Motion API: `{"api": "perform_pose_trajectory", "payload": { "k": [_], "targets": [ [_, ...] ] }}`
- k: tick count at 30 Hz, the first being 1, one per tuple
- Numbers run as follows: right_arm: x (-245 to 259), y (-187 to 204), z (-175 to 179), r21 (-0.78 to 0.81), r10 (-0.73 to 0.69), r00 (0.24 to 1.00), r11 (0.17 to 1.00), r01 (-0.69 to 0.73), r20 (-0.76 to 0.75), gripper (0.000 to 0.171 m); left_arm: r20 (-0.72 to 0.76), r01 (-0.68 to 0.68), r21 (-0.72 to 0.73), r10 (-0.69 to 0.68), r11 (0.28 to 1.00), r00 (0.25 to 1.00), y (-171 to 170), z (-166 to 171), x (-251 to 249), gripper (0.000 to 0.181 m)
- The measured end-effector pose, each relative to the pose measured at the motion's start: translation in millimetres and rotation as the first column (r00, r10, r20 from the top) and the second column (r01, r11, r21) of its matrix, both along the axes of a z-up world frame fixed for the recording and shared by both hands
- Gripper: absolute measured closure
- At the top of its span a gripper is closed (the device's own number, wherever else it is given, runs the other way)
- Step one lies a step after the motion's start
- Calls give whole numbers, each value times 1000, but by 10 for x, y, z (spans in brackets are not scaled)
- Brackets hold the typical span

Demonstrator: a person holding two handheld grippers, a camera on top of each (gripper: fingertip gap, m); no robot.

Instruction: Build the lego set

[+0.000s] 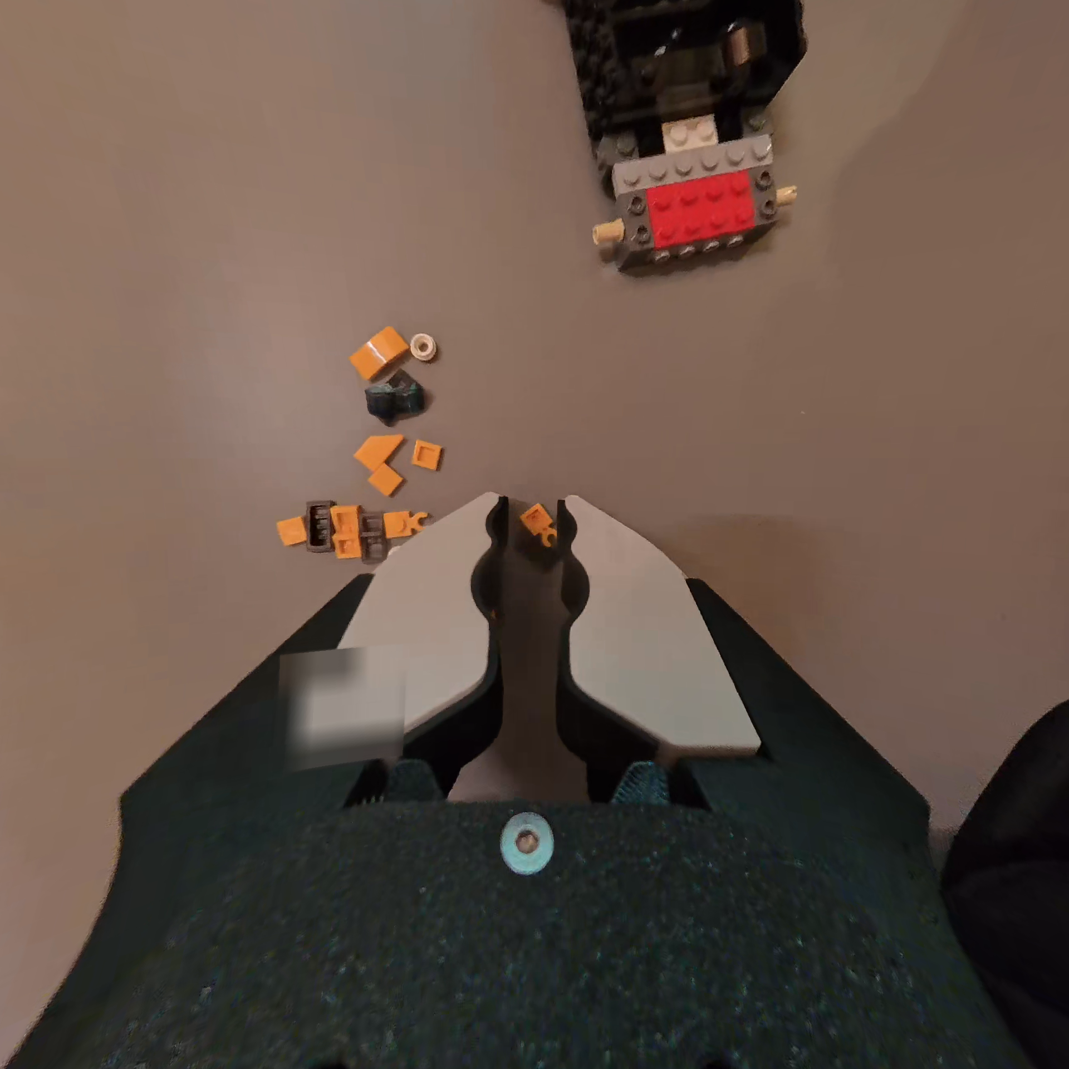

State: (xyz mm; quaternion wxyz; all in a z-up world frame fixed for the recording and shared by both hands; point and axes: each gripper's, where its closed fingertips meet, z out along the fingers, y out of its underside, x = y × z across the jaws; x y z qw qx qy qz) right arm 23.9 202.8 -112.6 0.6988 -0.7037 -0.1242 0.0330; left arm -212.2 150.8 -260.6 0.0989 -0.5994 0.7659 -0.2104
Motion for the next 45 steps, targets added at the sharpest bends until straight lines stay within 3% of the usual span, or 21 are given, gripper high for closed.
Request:
{"api": "perform_pose_trajectory", "payload": {
  "k": [4,10,16,21,25,34,45],
  "targets": [
    [-2,1,-3,0,1,1000,1000,-1,2,169,-21,-25,38,26,999,999,101,-41,-49,177],
    [-10,-2,6,2,2,1000,1000,-2,3,170,-23,-101,136,105,986,994,355,-15,-154,176],
    [-26,1,-1,0,6,1000,1000,-6,3,169,209,-149,190,109,970,972,427,244,259,168],
    [-40,6,-14,-4,10,1000,1000,-10,2,169,285,-132,151,85,980,955,294,158,610,154],
    [-55,9,-20,-5,14,1000,1000,-14,7,169,250,-103,150,63,983,966,244,22,654,153],
    [-63,13,-30,-8,16,1000,1000,-16,7,169,202,-109,156,76,982,976,305,-28,530,177],
    [-52,6,-10,-3,14,1000,1000,-14,3,170,121,-127,161,108,979,987,477,-31,116,180]
  ]
}}
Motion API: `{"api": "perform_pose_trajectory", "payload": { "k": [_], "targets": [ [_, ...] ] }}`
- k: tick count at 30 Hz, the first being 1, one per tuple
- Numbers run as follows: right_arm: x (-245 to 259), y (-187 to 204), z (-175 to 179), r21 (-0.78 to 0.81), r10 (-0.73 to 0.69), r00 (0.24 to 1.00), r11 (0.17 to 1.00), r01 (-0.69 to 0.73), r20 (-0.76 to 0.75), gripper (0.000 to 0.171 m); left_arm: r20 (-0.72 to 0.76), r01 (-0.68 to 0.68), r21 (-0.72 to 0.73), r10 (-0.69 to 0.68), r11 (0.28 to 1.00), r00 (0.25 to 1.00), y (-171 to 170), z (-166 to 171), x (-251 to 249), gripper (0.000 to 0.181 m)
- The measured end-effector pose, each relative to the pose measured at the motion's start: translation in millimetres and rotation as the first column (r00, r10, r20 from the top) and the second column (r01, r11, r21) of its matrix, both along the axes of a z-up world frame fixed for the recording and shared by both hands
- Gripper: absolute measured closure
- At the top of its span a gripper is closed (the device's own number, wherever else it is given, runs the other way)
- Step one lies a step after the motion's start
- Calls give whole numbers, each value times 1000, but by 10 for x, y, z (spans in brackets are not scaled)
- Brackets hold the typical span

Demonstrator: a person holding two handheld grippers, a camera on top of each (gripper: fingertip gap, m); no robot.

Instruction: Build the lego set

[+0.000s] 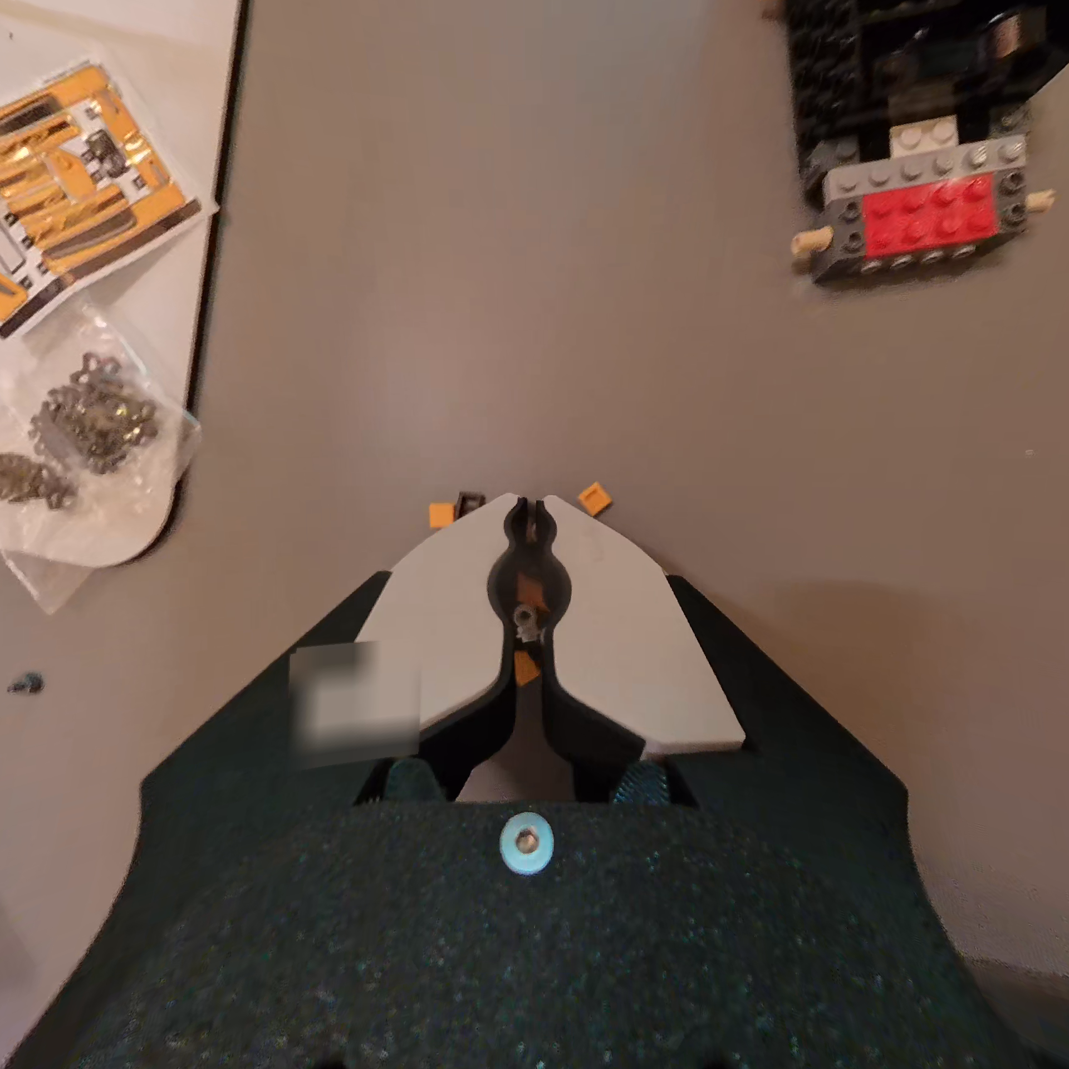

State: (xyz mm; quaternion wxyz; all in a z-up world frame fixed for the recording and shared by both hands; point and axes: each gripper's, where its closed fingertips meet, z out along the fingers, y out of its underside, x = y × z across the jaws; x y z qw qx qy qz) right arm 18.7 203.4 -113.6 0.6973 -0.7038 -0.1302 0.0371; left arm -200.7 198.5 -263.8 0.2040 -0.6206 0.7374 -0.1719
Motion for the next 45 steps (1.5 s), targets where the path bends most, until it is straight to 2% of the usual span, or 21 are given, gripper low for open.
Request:
{"api": "perform_pose_trajectory", "payload": {
  "k": [4,9,17,23,30,34,36,38,42,45],
  "targets": [
    [-1,1,0,0,0,1000,1000,0,-1,170,36,-16,-13,16,1000,999,18,105,-28,175],
    [-9,1,-4,-1,2,1000,1000,-2,3,170,53,50,-92,-45,995,998,-189,107,48,166],
    [1,1,-3,0,0,1000,1000,0,1,169,-8,38,-78,-39,996,999,-148,22,-46,179],
    [6,-2,0,0,-1,1000,1000,1,1,170,-12,0,-45,0,999,1000,-41,72,-129,178],
    [-5,-5,-1,0,2,1000,1000,-2,3,170,75,-54,12,53,998,996,106,260,-97,171],
    [-9,-5,-4,0,2,1000,1000,-2,4,169,188,-115,90,97,989,977,259,479,-7,173],
    [-5,-7,-1,2,-1,1000,1000,1,3,170,303,-183,121,139,976,943,368,691,75,181],
    [10,-8,16,10,-12,1000,1000,12,2,170,437,-261,128,182,957,881,472,935,148,181],
    [67,-17,68,35,-48,999,998,48,-9,170,704,-432,88,251,897,664,676,1410,178,181],
    [91,-27,102,47,-62,998,997,62,-14,170,803,-505,38,274,862,529,752,1661,89,181]
  ]
}}
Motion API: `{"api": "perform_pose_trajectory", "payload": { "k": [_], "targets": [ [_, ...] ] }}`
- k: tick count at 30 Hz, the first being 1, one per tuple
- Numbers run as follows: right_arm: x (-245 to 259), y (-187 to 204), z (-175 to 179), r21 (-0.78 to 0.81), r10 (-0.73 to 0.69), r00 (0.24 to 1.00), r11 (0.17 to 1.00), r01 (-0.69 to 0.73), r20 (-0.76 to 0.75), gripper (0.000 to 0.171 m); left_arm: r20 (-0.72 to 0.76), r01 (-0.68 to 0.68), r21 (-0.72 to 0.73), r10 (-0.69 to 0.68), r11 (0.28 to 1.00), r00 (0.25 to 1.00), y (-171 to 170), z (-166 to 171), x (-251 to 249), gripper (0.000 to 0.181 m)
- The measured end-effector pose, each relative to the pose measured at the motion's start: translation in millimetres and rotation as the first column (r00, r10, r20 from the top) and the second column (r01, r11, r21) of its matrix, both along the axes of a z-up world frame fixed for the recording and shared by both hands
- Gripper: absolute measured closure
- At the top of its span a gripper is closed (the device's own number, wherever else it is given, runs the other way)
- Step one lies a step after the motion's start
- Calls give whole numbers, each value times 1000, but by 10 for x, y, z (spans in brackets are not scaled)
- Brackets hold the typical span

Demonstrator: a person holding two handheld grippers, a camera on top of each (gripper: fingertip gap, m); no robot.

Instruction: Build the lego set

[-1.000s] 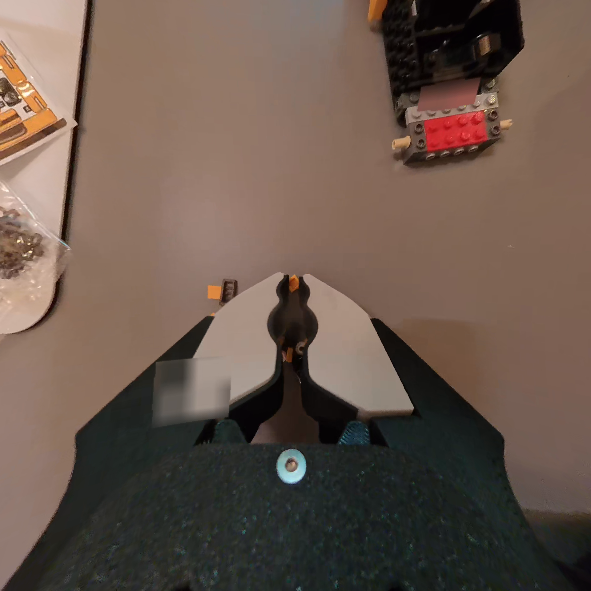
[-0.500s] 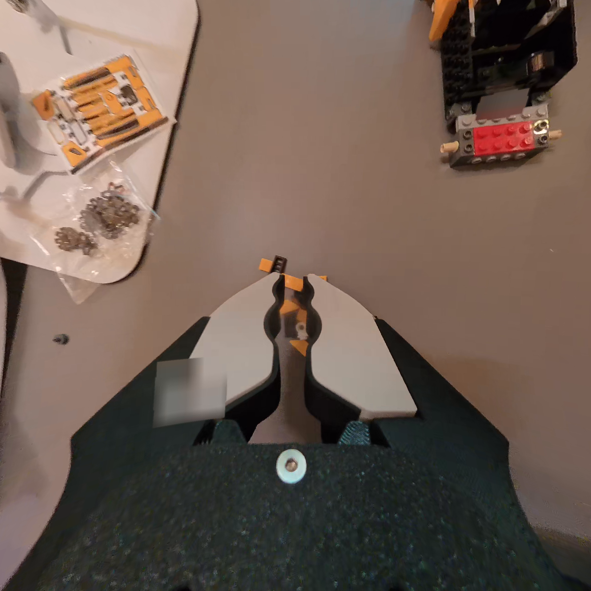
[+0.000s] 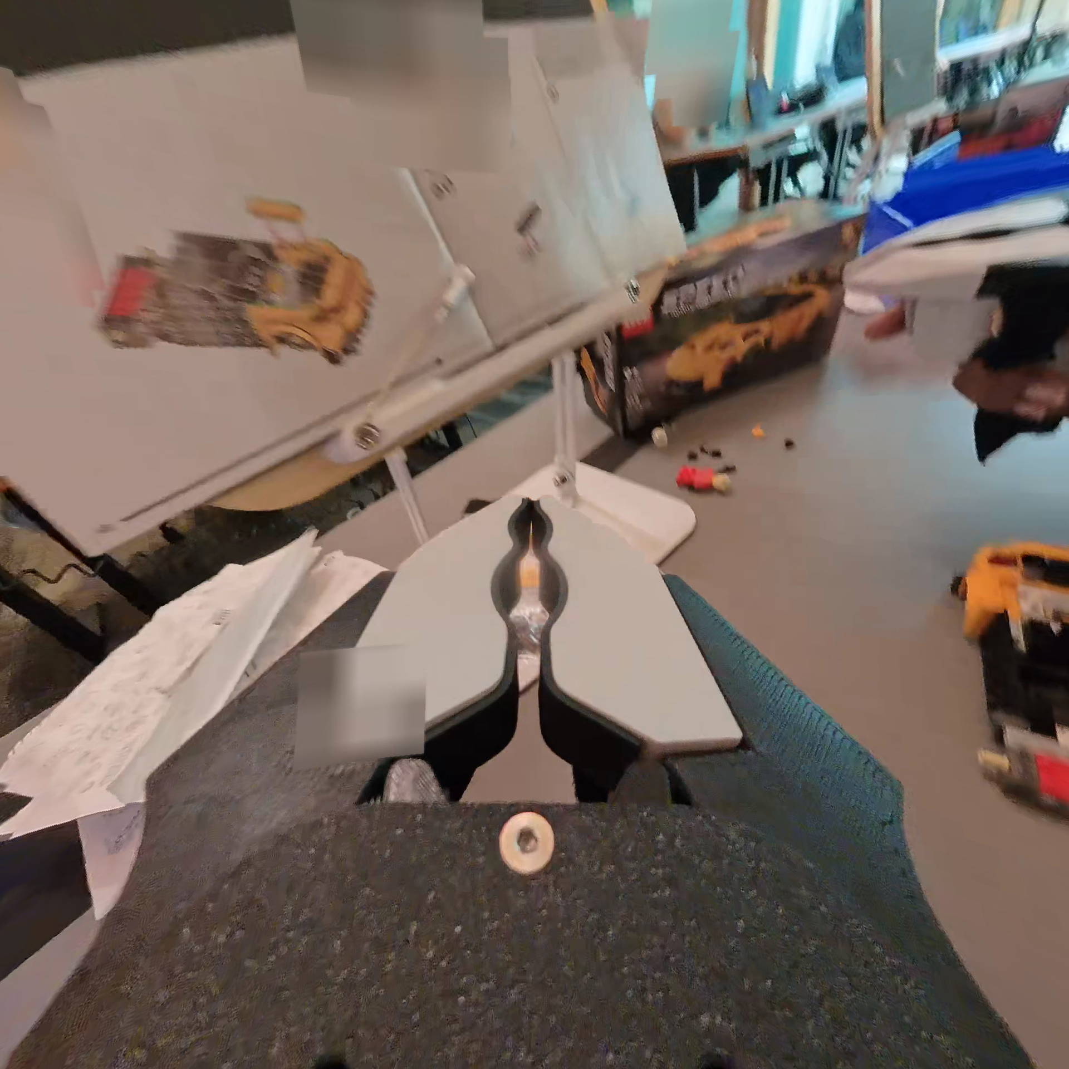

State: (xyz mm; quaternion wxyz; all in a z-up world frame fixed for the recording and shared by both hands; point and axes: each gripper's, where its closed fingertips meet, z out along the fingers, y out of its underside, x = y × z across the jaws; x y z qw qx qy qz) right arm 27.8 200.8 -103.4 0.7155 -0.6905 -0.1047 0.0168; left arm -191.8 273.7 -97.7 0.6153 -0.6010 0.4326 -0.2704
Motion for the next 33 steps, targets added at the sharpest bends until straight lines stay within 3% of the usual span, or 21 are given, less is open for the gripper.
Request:
{"api": "perform_pose_trajectory", "payload": {
  "k": [4,7,11,14,17,23,33],
  "targets": [
    [-1,-8,18,3,-1,1000,1000,1,1,169,50,-58,-5,58,998,997,47,277,-203,181],
    [-5,-9,21,3,1,1000,1000,-1,3,169,24,-51,-72,53,996,998,-1,302,-311,181],
    [-9,9,-28,-13,8,1000,1000,-8,-1,169,-169,-23,-222,-16,975,986,-236,-225,-405,175],
    [-34,21,-78,-28,16,1000,999,-16,2,169,-375,-66,-287,-49,956,926,-391,-817,-573,178],
    [-75,30,-122,-40,28,1000,999,-28,11,169,-492,-95,-395,-123,914,862,-501,-1225,-660,178],
    [-92,33,-141,-47,40,999,998,-39,15,169,-601,-139,-443,-179,885,779,-565,-1571,-708,174],
    [-100,37,-159,-53,47,999,998,-46,16,169,-577,-101,-492,-237,864,782,-651,-1655,-631,171]
  ]
}}
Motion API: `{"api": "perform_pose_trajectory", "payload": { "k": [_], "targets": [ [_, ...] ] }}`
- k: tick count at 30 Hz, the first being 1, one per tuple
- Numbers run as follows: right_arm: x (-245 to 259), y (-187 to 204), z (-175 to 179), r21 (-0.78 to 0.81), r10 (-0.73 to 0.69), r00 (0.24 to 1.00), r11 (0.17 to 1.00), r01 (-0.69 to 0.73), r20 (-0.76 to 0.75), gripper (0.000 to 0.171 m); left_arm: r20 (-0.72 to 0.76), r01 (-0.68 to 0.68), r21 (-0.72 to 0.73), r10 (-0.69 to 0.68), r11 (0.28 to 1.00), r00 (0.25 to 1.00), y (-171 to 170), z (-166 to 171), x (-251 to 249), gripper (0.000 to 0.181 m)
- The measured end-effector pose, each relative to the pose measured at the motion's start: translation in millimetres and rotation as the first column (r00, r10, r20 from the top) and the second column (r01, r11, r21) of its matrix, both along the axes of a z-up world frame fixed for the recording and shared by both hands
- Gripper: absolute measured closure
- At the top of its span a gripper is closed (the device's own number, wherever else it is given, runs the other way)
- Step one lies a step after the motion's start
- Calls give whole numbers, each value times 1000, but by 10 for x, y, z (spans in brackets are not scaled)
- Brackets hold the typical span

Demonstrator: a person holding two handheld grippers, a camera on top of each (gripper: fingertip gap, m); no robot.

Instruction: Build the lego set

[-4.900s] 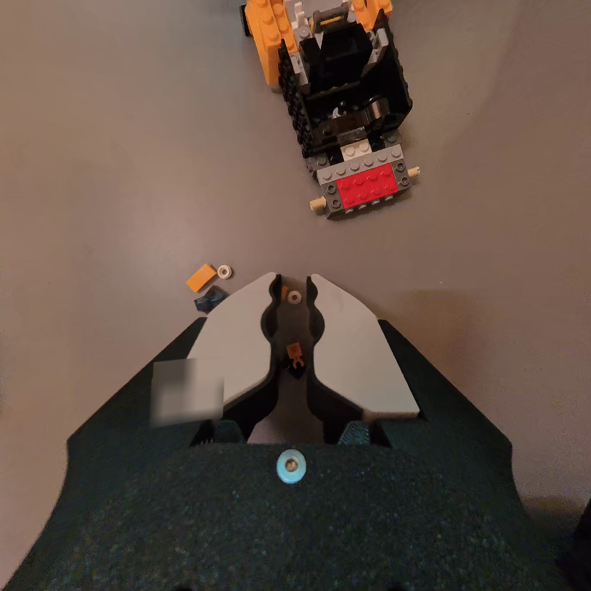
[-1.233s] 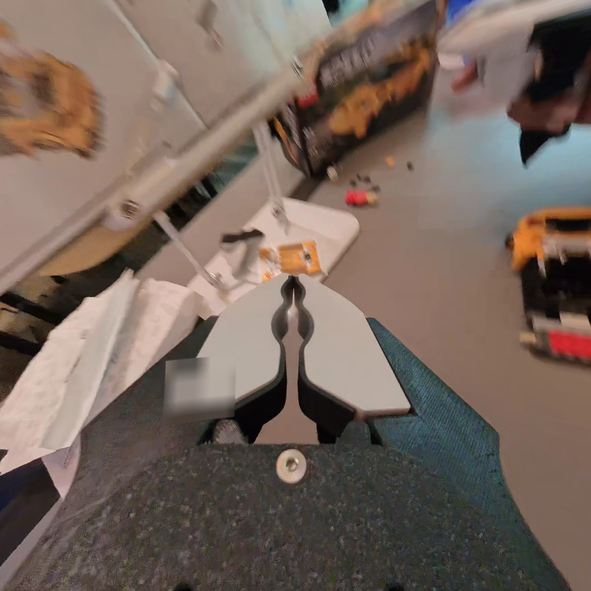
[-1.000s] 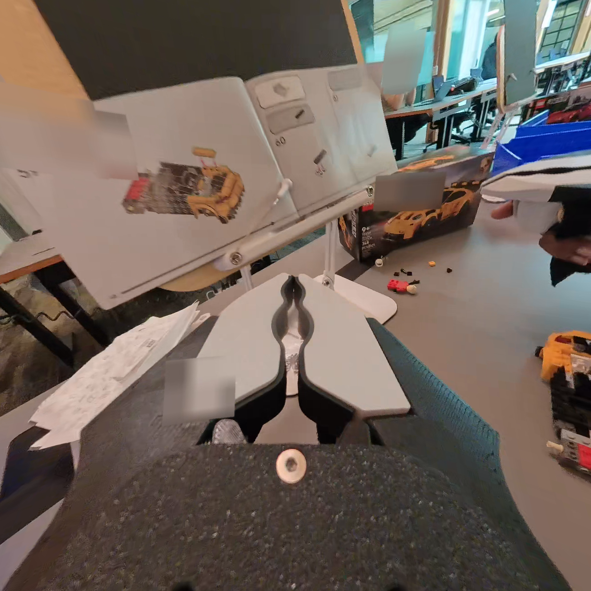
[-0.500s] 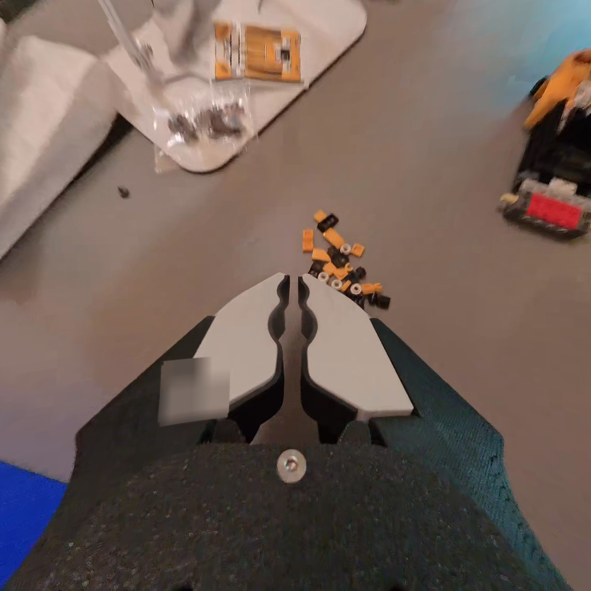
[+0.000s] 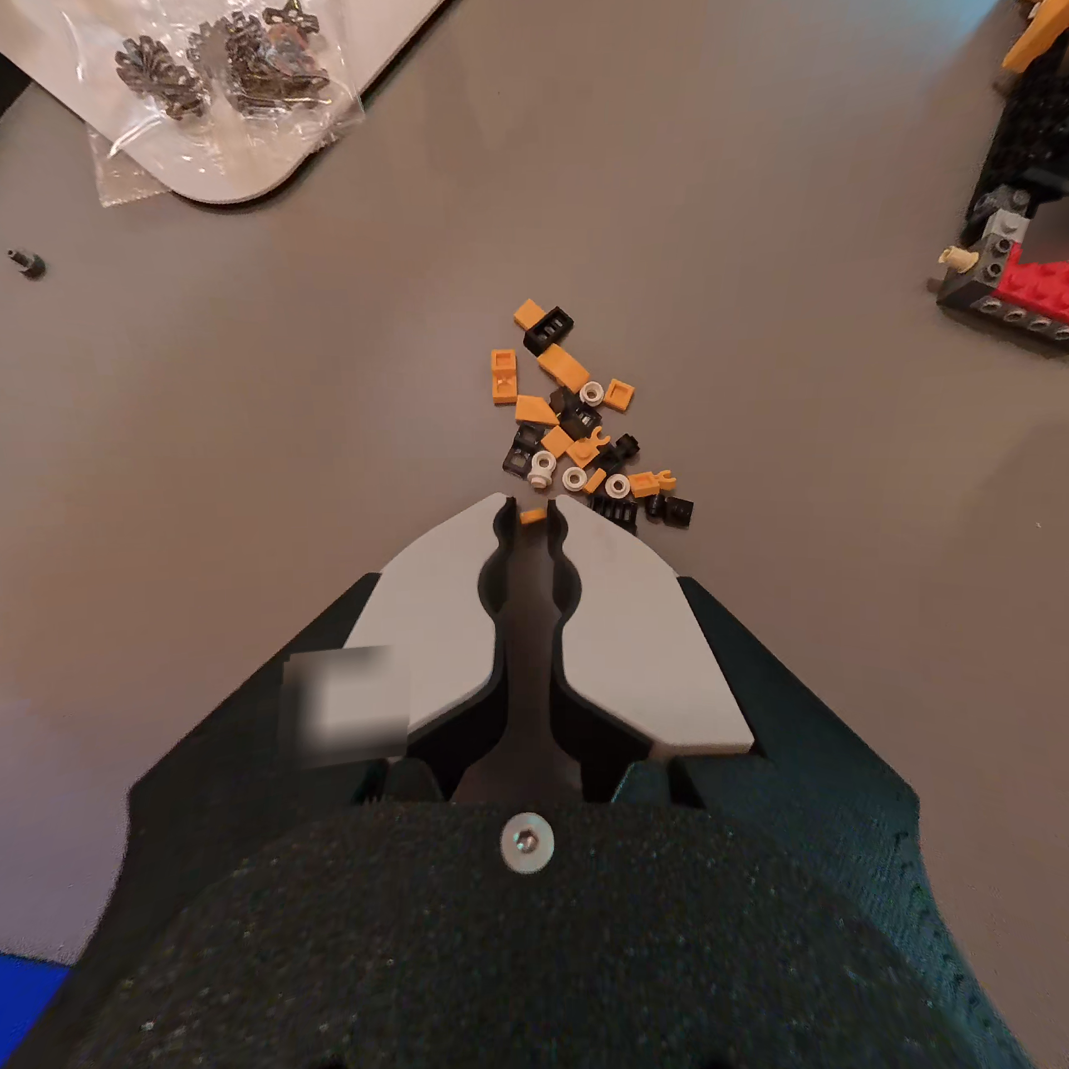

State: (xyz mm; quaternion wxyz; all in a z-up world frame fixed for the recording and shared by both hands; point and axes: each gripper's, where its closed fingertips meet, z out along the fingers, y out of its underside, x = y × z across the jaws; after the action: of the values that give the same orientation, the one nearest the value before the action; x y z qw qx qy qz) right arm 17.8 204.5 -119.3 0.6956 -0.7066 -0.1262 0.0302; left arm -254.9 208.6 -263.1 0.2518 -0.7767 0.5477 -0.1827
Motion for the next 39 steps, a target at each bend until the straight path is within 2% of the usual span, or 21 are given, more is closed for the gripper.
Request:
{"api": "perform_pose_trajectory", "payload": {
  "k": [8,21,26,31,35,39],
  "targets": [
    [-19,1,-8,-3,6,1000,1000,-6,3,169,15,-10,-2,10,1000,1000,16,-3,16,175],
    [-37,9,-33,-9,11,1000,1000,-11,7,169,52,28,109,-34,994,998,43,175,36,178],
    [-39,13,-40,-12,11,1000,1000,-11,8,170,49,236,110,-243,965,969,-347,234,241,178],
    [-33,10,-26,-9,11,1000,1000,-11,3,170,41,457,44,-459,888,887,-930,147,532,178],
    [-35,7,-13,-5,12,1000,1000,-12,2,169,22,531,23,-531,847,847,-1166,12,669,178],
    [-34,5,-8,-4,13,1000,1000,-13,1,169,35,533,38,-534,845,845,-1182,11,717,178]
  ]
}}
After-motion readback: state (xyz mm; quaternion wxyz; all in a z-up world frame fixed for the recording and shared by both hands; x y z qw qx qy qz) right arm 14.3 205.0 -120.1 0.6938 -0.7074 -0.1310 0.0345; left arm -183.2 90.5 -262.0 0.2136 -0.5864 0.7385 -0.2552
